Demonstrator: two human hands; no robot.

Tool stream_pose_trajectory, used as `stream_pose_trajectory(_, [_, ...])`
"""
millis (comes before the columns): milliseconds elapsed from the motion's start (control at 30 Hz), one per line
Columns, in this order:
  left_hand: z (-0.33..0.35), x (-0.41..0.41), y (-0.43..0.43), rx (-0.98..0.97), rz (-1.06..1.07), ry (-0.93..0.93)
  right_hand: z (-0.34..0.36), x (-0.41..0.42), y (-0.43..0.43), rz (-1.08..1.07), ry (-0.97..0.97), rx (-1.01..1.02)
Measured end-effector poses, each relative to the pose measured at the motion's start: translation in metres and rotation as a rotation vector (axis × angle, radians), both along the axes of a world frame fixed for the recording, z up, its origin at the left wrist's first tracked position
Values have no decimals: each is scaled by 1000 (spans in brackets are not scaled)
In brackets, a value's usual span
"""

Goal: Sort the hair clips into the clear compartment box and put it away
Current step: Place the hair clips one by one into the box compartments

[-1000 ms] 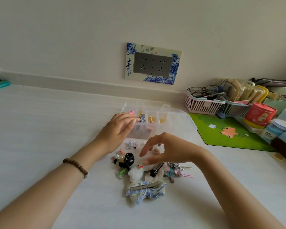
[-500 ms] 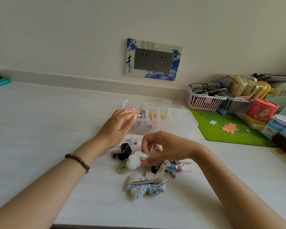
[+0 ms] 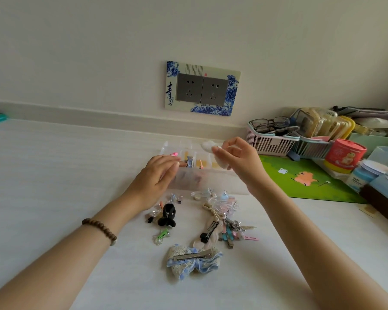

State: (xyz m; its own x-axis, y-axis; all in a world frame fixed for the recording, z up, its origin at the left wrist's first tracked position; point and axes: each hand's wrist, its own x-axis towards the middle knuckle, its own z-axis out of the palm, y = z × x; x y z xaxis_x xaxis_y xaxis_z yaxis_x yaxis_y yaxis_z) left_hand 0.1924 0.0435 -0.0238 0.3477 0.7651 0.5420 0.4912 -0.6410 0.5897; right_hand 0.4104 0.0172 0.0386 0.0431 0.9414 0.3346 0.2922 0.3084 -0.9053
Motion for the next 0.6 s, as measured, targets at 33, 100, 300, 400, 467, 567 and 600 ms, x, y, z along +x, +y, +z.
stream_pose_trajectory(33, [0, 0, 0, 1, 2, 0, -1, -1, 5, -66, -85, 42])
stream_pose_trajectory(100, [0, 0, 0, 3, 4, 3, -5, -4, 15, -145, -181, 58])
stream_pose_trajectory(300, [-2, 1, 3, 42, 1, -11, -5, -12, 28, -203, -580, 54])
stream_pose_trajectory(400, [-3, 0, 4, 38, 3, -6, -6, -11, 23, -190, -669, 174])
stream_pose_trajectory(467, [-3, 0, 4, 37, 6, -6, -6, -8, 17, -116, -655, 217])
stream_pose_trajectory(567, [-2, 0, 3, 37, 2, -4, -7, -6, 11, -75, -710, 266])
stream_pose_trajectory(600, [-2, 0, 3, 35, 0, -3, -7, -5, 10, -75, -726, 285])
